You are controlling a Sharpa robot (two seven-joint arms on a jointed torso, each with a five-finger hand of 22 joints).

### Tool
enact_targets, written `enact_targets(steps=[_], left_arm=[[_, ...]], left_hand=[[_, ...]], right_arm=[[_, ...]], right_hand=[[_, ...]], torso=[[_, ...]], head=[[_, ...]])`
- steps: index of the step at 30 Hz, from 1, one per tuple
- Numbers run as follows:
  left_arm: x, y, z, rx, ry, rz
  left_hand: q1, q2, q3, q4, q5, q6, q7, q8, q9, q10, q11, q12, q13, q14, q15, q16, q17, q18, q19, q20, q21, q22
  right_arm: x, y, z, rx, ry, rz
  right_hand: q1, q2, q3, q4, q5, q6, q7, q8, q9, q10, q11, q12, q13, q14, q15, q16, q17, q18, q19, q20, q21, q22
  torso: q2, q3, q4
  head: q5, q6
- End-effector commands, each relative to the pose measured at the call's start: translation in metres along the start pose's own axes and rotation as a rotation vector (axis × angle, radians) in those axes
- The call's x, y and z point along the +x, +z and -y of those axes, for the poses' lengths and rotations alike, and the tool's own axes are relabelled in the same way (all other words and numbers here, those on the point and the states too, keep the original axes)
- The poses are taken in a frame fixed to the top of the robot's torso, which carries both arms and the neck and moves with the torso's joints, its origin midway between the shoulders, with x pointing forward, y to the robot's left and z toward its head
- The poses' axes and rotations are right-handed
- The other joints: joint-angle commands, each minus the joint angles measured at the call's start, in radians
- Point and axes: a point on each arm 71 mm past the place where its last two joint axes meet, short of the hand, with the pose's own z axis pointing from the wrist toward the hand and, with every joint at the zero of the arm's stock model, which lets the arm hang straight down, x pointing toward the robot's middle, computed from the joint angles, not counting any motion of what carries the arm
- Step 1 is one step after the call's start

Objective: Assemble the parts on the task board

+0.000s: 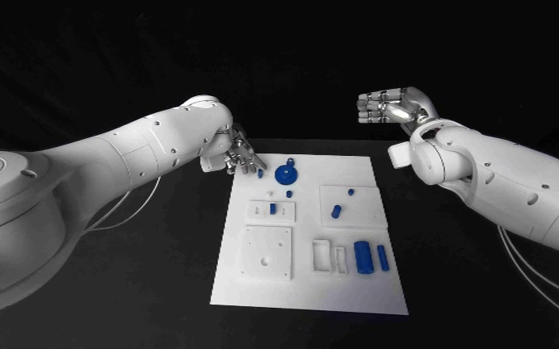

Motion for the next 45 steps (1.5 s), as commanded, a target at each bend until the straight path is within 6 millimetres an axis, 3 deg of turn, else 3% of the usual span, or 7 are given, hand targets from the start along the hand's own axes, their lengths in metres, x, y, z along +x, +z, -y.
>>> enact_targets(steps=[1, 22, 28, 29, 34, 41, 45], left_arm=[[0.002, 0.0001, 0.0036, 0.017, 0.004, -0.018], [0.0078, 0.0058, 0.003, 0.005, 0.011, -0.029], [0.0088, 0.0066, 0.0032, 0.009, 0.006, -0.026], [0.0088, 0.0066, 0.0032, 0.01, 0.004, -0.026], [0.0091, 0.0063, 0.0029, 0.023, -0.017, -0.029], [0.0086, 0.0049, 0.0008, 0.041, -0.054, -0.026], [0.0084, 0.0039, -0.0008, 0.045, -0.064, -0.025]], left_hand=[[0.007, -0.001, -0.001, -0.004, 0.002, 0.001, -0.006, 0.002, -0.002, 0.027, 0.0, 0.001, 0.0, -0.003, -0.007, 0.005, 0.001, 0.01, -0.002, -0.005, 0.002, 0.02], [0.008, 0.002, -0.006, -0.002, 0.003, 0.0, -0.006, 0.002, -0.005, 0.026, 0.0, 0.002, 0.001, -0.003, -0.007, 0.006, 0.001, 0.011, -0.002, -0.005, 0.002, 0.02], [0.035, 0.03, 0.011, -0.018, 0.015, -0.001, -0.008, 0.002, -0.006, 0.027, -0.001, 0.002, 0.0, -0.002, -0.008, 0.006, 0.002, 0.01, -0.002, -0.006, 0.002, 0.02], [0.042, 0.034, 0.015, -0.023, 0.021, -0.002, -0.009, 0.002, -0.007, 0.027, -0.001, 0.002, 0.0, -0.002, -0.008, 0.006, 0.002, 0.01, -0.002, -0.006, 0.002, 0.02], [0.091, 0.061, 0.049, -0.063, 0.11, -0.009, -0.011, 0.002, -0.006, 0.026, -0.002, -0.002, -0.002, -0.002, -0.009, 0.006, 0.002, 0.008, -0.004, -0.007, 0.002, 0.02], [0.116, 0.083, 0.111, -0.124, 0.188, -0.008, -0.006, 0.004, 0.036, 0.031, 0.0, -0.004, -0.006, 0.001, -0.007, 0.01, 0.012, 0.009, -0.006, -0.006, 0.004, 0.02], [0.091, 0.083, 0.155, -0.155, 0.194, -0.012, -0.004, 0.003, 0.069, 0.032, 0.0, -0.003, -0.008, 0.003, -0.006, 0.01, 0.014, 0.012, -0.007, -0.005, 0.009, 0.02]], right_arm=[[0.0018, 0.0002, -0.0011, -0.008, -0.002, -0.012], [0.0034, 0.0005, -0.0016, -0.01, 0.0, -0.016], [0.0036, 0.0005, -0.0016, -0.01, 0.0, -0.017], [0.0036, 0.0005, -0.0016, -0.01, 0.0, -0.017], [0.0034, 0.0006, -0.0014, -0.009, 0.0, -0.018], [0.0035, 0.0009, -0.0008, -0.007, 0.001, -0.02], [0.0033, 0.001, -0.0004, -0.005, 0.001, -0.021]], right_hand=[[-0.001, 0.008, -0.007, -0.001, 0.002, -0.007, 0.002, 0.0, 0.001, -0.006, -0.002, -0.005, -0.001, -0.009, 0.0, -0.003, -0.002, 0.01, -0.006, 0.001, -0.004, -0.001], [-0.001, 0.008, -0.007, -0.001, 0.002, -0.007, 0.002, 0.0, 0.001, -0.006, -0.002, -0.005, -0.001, -0.009, 0.0, -0.003, -0.002, 0.01, -0.006, 0.001, -0.004, -0.001], [-0.001, 0.008, -0.007, -0.001, 0.002, -0.007, 0.002, 0.0, 0.001, -0.006, -0.002, -0.005, -0.001, -0.009, 0.0, -0.003, -0.002, 0.01, -0.006, 0.001, -0.004, -0.001], [-0.001, 0.008, -0.007, -0.001, 0.002, -0.007, 0.002, 0.0, 0.001, -0.006, -0.002, -0.005, -0.001, -0.009, 0.0, -0.003, -0.002, 0.01, -0.006, 0.001, -0.004, -0.001], [-0.002, 0.01, -0.007, -0.001, 0.003, -0.005, 0.001, 0.0, 0.001, -0.005, -0.002, -0.005, -0.001, -0.009, -0.001, -0.003, -0.002, 0.01, -0.005, 0.0, -0.004, -0.001], [-0.002, 0.01, -0.007, -0.001, 0.003, -0.005, 0.001, 0.0, 0.001, -0.005, -0.002, -0.005, -0.001, -0.009, -0.001, -0.003, -0.002, 0.01, -0.005, 0.0, -0.004, -0.001], [-0.002, 0.01, -0.007, -0.001, 0.003, -0.005, 0.001, 0.0, 0.001, -0.005, -0.002, -0.005, -0.001, -0.009, -0.001, -0.003, -0.002, 0.01, -0.005, 0.0, -0.004, -0.001]], torso=[[0.0, 0.0004, -0.0009], [0.001, 0.0, -0.0009], [0.0, 0.0002, 0.0001], [0.0, 0.0002, 0.0001], [0.0, 0.0001, 0.0007], [0.0, 0.0001, 0.0008], [0.0, -0.0004, 0.0019]], head=[[0.001, 0.0], [-0.006, -0.002], [-0.007, -0.003], [-0.007, -0.003], [-0.007, -0.005], [-0.005, -0.007], [-0.005, -0.006]])
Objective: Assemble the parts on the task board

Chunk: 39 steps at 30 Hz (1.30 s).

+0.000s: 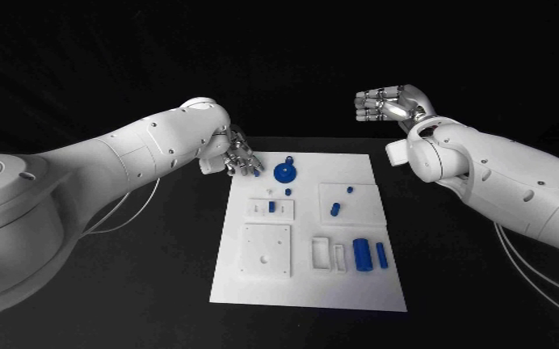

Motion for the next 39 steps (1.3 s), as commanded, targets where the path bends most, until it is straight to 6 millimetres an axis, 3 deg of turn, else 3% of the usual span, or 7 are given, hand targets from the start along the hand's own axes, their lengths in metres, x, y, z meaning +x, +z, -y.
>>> enact_targets(steps=[1, 2, 3, 6, 19, 30, 39], left_arm=[[0.001, 0.0, 0.002, 0.026, -0.03, -0.002], [0.001, 0.0, 0.002, 0.025, -0.031, -0.004], [0.002, -0.001, 0.001, 0.024, -0.031, -0.005], [0.001, -0.001, -0.001, 0.02, -0.031, -0.009], [-0.001, -0.008, -0.008, 0.026, -0.089, 0.023], [0.003, -0.026, -0.004, 0.053, -0.095, 0.049], [0.022, -0.048, -0.002, 0.081, -0.068, 0.035]], left_hand=[[0.005, 0.025, 0.107, -0.089, 0.002, 0.002, 0.003, 0.002, 0.084, 0.035, -0.004, -0.003, -0.002, 0.004, 0.0, 0.004, 0.001, 0.013, -0.003, -0.001, 0.006, 0.02], [0.005, 0.025, 0.116, -0.093, -0.005, 0.002, 0.003, 0.001, 0.086, 0.035, -0.004, -0.003, -0.002, 0.004, 0.0, 0.004, 0.001, 0.013, -0.004, -0.001, 0.006, 0.02], [0.014, 0.029, 0.148, -0.101, -0.09, -0.001, 0.004, 0.001, 0.085, 0.035, -0.004, -0.004, -0.003, 0.004, -0.001, 0.005, 0.002, 0.013, -0.004, -0.002, 0.007, 0.02], [-0.026, -0.022, 0.268, -0.089, -0.074, 0.004, 0.004, 0.001, 0.102, 0.036, -0.004, -0.003, -0.004, 0.005, 0.0, 0.004, 0.002, 0.015, -0.005, -0.001, 0.012, 0.02], [-0.046, -0.061, 0.32, -0.103, 0.042, 0.036, -0.004, 0.002, 0.148, 0.044, -0.011, 0.017, -0.006, 0.03, -0.006, 0.022, 0.047, 0.016, 0.003, -0.006, 0.027, 0.02], [-0.055, -0.077, 0.333, -0.115, 0.084, 0.053, -0.008, 0.002, 0.162, 0.047, -0.014, 0.036, -0.012, 0.047, -0.01, 0.024, 0.068, 0.017, 0.01, -0.01, 0.035, 0.019], [-0.064, -0.09, 0.341, -0.123, 0.124, 0.068, -0.012, 0.002, 0.165, 0.048, -0.017, 0.061, -0.019, 0.067, -0.012, 0.026, 0.097, 0.017, 0.018, -0.012, 0.042, 0.019]], right_arm=[[0.001, 0.0, -0.001, -0.006, -0.001, -0.018], [0.001, 0.0, -0.001, -0.006, -0.001, -0.018], [0.001, 0.0, -0.001, -0.006, -0.001, -0.018], [0.001, 0.0, 0.0, -0.006, -0.001, -0.019], [-0.002, 0.0, 0.001, -0.002, -0.003, -0.015], [-0.004, 0.0, 0.002, 0.001, -0.004, -0.01], [-0.009, -0.001, 0.004, 0.007, -0.006, -0.003]], right_hand=[[-0.002, 0.01, -0.007, -0.001, 0.003, -0.005, 0.001, 0.0, 0.001, -0.005, -0.002, -0.005, -0.001, -0.009, -0.001, -0.003, -0.002, 0.01, -0.005, 0.001, -0.004, -0.001], [-0.002, 0.01, -0.007, -0.001, 0.003, -0.005, 0.001, 0.0, 0.001, -0.005, -0.002, -0.005, -0.001, -0.009, -0.001, -0.003, -0.002, 0.01, -0.005, 0.001, -0.004, -0.001], [-0.002, 0.01, -0.007, -0.001, 0.003, -0.005, 0.001, 0.0, 0.001, -0.005, -0.002, -0.005, -0.001, -0.009, -0.001, -0.003, -0.002, 0.01, -0.005, 0.001, -0.004, -0.001], [-0.002, 0.01, -0.007, -0.001, 0.003, -0.005, 0.001, 0.0, 0.001, -0.005, -0.002, -0.005, -0.001, -0.009, -0.001, -0.003, -0.002, 0.01, -0.005, 0.001, -0.004, -0.001], [-0.003, 0.01, -0.008, 0.0, 0.004, -0.004, 0.001, 0.0, 0.001, -0.005, -0.002, -0.005, -0.001, -0.01, -0.001, -0.003, -0.002, 0.01, -0.006, 0.0, -0.004, -0.001], [-0.003, 0.01, -0.008, 0.0, 0.004, -0.004, 0.001, 0.0, 0.001, -0.005, -0.002, -0.005, -0.001, -0.01, -0.001, -0.003, -0.002, 0.01, -0.006, 0.0, -0.004, -0.001], [-0.003, 0.01, -0.008, 0.0, 0.004, -0.004, 0.001, 0.0, 0.001, -0.005, -0.002, -0.005, -0.001, -0.01, -0.001, -0.003, -0.002, 0.01, -0.006, 0.0, -0.004, -0.001]], torso=[[0.0, -0.0006, 0.0013], [0.0, -0.0006, 0.0014], [-0.001, -0.0006, 0.0015], [-0.001, -0.0008, 0.0005], [-0.002, -0.0002, 0.0026], [-0.008, 0.0016, 0.0045], [-0.016, 0.0023, 0.0118]], head=[[0.001, 0.001], [0.001, 0.0], [0.002, 0.0], [0.004, 0.001], [0.007, 0.002], [0.011, 0.0], [0.012, -0.011]])
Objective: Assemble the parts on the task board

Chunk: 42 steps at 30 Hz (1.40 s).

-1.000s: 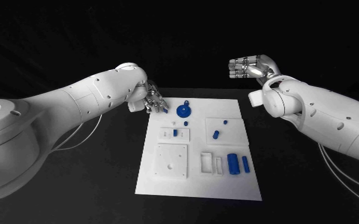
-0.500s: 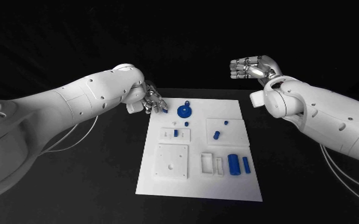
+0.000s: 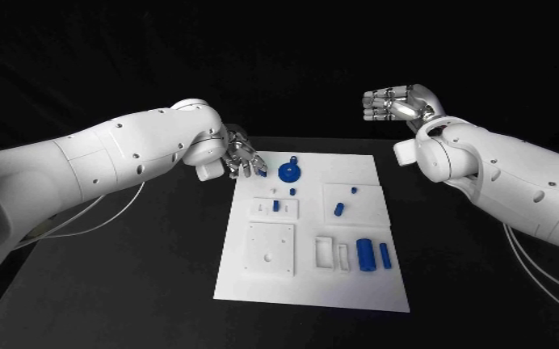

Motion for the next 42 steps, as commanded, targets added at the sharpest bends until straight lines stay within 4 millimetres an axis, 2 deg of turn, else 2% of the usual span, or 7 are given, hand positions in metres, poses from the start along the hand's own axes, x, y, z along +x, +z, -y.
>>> enact_targets(steps=[1, 9, 24, 42], left_arm=[[0.005, -0.006, 0.002, -0.015, -0.009, 0.015], [0.021, -0.013, 0.003, -0.013, 0.047, 0.014], [0.051, -0.012, -0.007, -0.038, 0.134, 0.03], [0.067, -0.007, -0.014, -0.048, 0.15, 0.011]], left_hand=[[0.002, -0.008, 0.114, -0.11, 0.006, 0.049, -0.043, 0.005, 0.11, 0.046, -0.004, 0.003, -0.001, 0.007, 0.002, 0.006, 0.002, 0.018, 0.007, -0.002, 0.004, 0.02], [0.0, -0.013, 0.117, -0.114, 0.02, 0.056, -0.044, 0.005, 0.108, 0.047, -0.005, 0.012, -0.008, 0.013, 0.001, 0.005, 0.016, 0.018, 0.009, -0.002, 0.007, 0.02], [-0.006, -0.021, 0.124, -0.12, 0.047, 0.068, -0.047, 0.005, 0.106, 0.048, -0.009, 0.032, -0.016, 0.03, 0.0, 0.005, 0.049, 0.02, 0.016, -0.003, 0.013, 0.02], [-0.009, -0.021, 0.127, -0.12, 0.048, 0.07, -0.048, 0.005, 0.107, 0.048, -0.009, 0.037, -0.022, 0.034, 0.0, 0.0, 0.058, 0.021, 0.017, -0.003, 0.014, 0.019]], right_arm=[[0.0, 0.0, 0.0, -0.004, 0.001, -0.013], [-0.001, 0.0, 0.001, -0.001, 0.001, -0.013], [-0.001, -0.001, 0.004, 0.005, 0.002, -0.015], [0.0, -0.002, 0.006, 0.008, 0.002, -0.018]], right_hand=[[-0.003, 0.01, -0.008, 0.0, 0.004, -0.004, 0.001, 0.0, 0.001, -0.005, -0.002, -0.005, -0.001, -0.01, -0.001, -0.003, -0.001, 0.01, -0.006, 0.0, -0.004, -0.001], [-0.003, 0.011, -0.011, 0.001, 0.005, -0.004, 0.001, 0.0, 0.001, -0.005, -0.002, -0.005, -0.001, -0.01, -0.001, -0.003, -0.001, 0.01, -0.006, 0.001, -0.004, -0.001], [-0.003, 0.011, -0.011, 0.002, 0.005, -0.004, 0.001, 0.0, 0.001, -0.005, -0.002, -0.005, -0.001, -0.009, -0.001, -0.003, -0.001, 0.01, -0.006, 0.001, -0.004, -0.001], [-0.003, 0.011, -0.011, 0.002, 0.005, -0.004, 0.001, 0.0, 0.001, -0.005, -0.002, -0.005, -0.001, -0.009, -0.001, -0.003, -0.001, 0.01, -0.006, 0.001, -0.004, -0.001]], torso=[[-0.006, 0.0002, 0.0057], [-0.012, -0.0032, 0.0094], [-0.009, -0.0017, 0.0067], [-0.009, -0.0002, 0.0067]], head=[[-0.001, -0.007], [0.0, -0.018], [0.005, -0.029], [0.005, -0.034]])
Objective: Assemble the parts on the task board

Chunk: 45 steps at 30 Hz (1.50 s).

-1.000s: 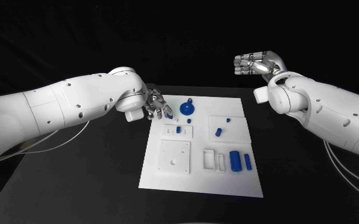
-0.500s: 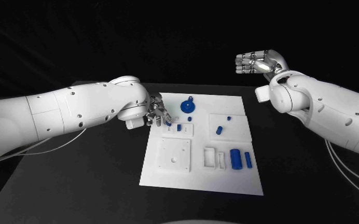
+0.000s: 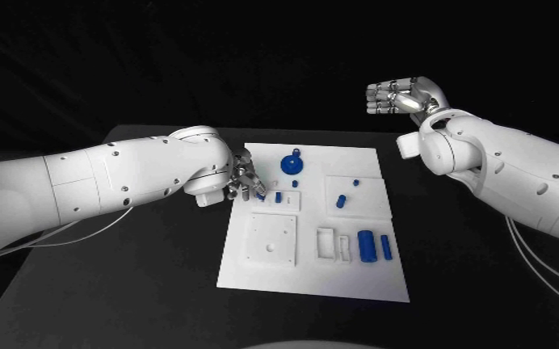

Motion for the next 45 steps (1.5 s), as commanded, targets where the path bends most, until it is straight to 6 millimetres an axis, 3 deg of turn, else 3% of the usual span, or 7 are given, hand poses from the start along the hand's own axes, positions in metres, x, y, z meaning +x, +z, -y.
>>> enact_targets(steps=[1, 45], left_arm=[[0.0019, 0.0004, 0.0005, -0.001, 0.007, 0.007], [0.0054, 0.0006, -0.0011, -0.009, 0.041, -0.026]], left_hand=[[0.007, 0.002, 0.103, -0.095, 0.003, 0.062, -0.055, 0.003, 0.082, 0.049, -0.009, 0.005, -0.001, 0.009, 0.0, 0.0, 0.001, 0.005, 0.007, 0.001, 0.006, 0.019], [0.004, 0.001, 0.106, -0.104, 0.015, 0.066, -0.056, 0.003, 0.085, 0.049, -0.011, 0.014, -0.005, 0.015, 0.0, -0.001, 0.026, 0.006, 0.007, 0.001, 0.009, 0.019]], right_arm=[[0.0012, -0.0001, -0.0002, -0.005, 0.002, -0.016], [0.0028, -0.0007, 0.0034, 0.002, 0.004, -0.023]], right_hand=[[0.001, 0.007, -0.004, 0.0, 0.005, -0.004, 0.001, 0.0, 0.001, -0.005, -0.002, -0.005, -0.001, -0.006, 0.002, -0.003, -0.001, 0.01, -0.006, 0.001, -0.004, -0.001], [0.0, 0.008, -0.004, 0.0, 0.005, -0.003, 0.001, 0.0, 0.001, -0.005, -0.002, -0.005, -0.001, -0.006, 0.002, -0.003, -0.001, 0.01, -0.006, 0.001, -0.004, -0.001]], torso=[[0.0, 0.0005, 0.0005], [-0.001, 0.0, 0.0001]], head=[[0.001, -0.001], [0.001, -0.006]])
